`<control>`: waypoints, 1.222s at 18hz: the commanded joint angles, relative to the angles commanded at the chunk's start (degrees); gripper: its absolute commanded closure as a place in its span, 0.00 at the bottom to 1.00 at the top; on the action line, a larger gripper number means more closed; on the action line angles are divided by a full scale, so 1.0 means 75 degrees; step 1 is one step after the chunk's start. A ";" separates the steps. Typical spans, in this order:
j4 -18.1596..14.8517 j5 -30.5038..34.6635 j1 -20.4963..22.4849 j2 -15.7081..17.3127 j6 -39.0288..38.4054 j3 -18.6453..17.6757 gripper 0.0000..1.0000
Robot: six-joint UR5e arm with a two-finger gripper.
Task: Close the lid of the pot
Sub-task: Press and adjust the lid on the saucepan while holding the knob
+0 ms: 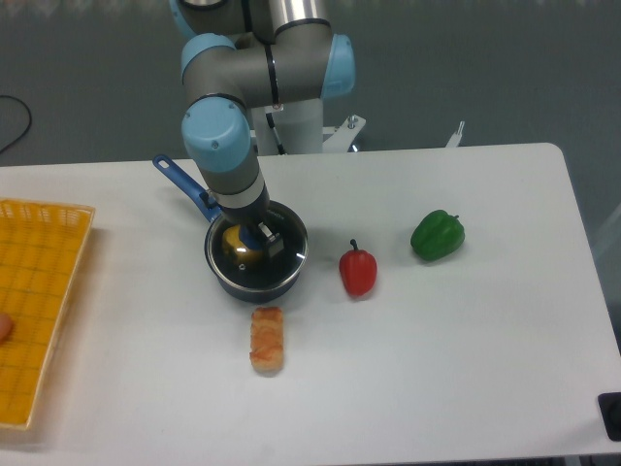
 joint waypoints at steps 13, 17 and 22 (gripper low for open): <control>0.0000 0.0211 -0.0047 0.0000 0.0023 -0.0083 0.45; 0.0012 0.0211 -0.0047 -0.0024 -0.0012 -0.0094 0.43; 0.0012 0.0223 -0.0071 -0.0047 -0.0012 -0.0094 0.32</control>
